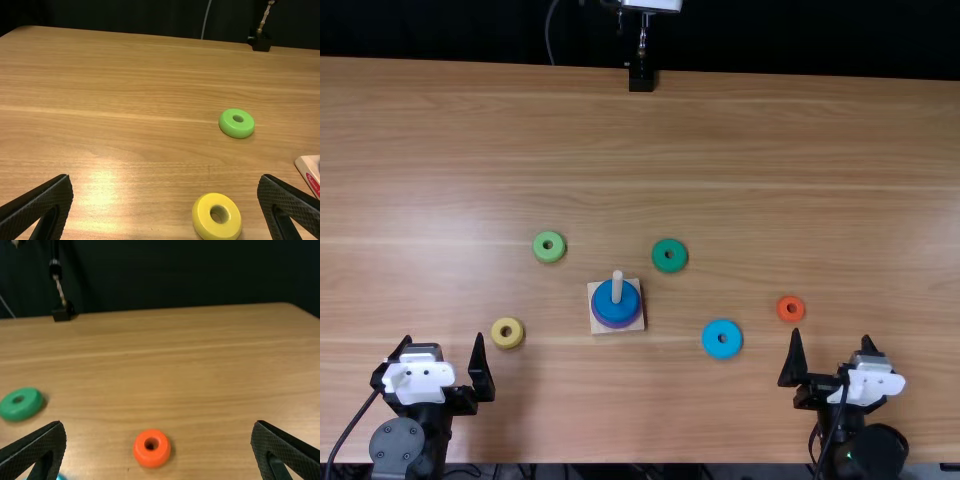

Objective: Build the Hanoi tower: stack the rings onto the peg from bottom to top in this color order: purple, dark blue, light blue, dark green, light green, yellow, orange.

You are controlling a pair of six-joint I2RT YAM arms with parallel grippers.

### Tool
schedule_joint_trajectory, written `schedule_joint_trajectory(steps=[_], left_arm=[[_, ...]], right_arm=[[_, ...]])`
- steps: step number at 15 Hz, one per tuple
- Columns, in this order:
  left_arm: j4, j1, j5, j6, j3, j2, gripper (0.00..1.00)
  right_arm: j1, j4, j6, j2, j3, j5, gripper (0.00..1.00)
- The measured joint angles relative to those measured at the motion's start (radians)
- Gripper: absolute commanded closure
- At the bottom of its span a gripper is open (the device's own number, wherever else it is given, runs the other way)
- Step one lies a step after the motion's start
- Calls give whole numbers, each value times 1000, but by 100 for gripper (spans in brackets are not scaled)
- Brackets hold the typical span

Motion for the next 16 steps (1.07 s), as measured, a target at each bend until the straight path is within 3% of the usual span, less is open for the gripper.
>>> schedule_joint_trajectory(steps=[4, 8, 10, 13, 16], left_arm=[[0, 0, 0, 0, 0, 0, 0], [0, 0, 0, 0, 0, 0, 0], [0, 0, 1, 0, 0, 0, 0], [0, 0, 0, 0, 0, 0, 0], [0, 0, 0, 0, 0, 0, 0]], right_arm=[[-9, 156, -1, 34, 125, 1, 0], [-9, 196, 1, 233, 330, 1, 0], [10, 183, 1, 375, 426, -22, 0], [127, 48, 0, 568, 549, -56, 0], [235, -251, 0, 743, 687, -68, 0]])
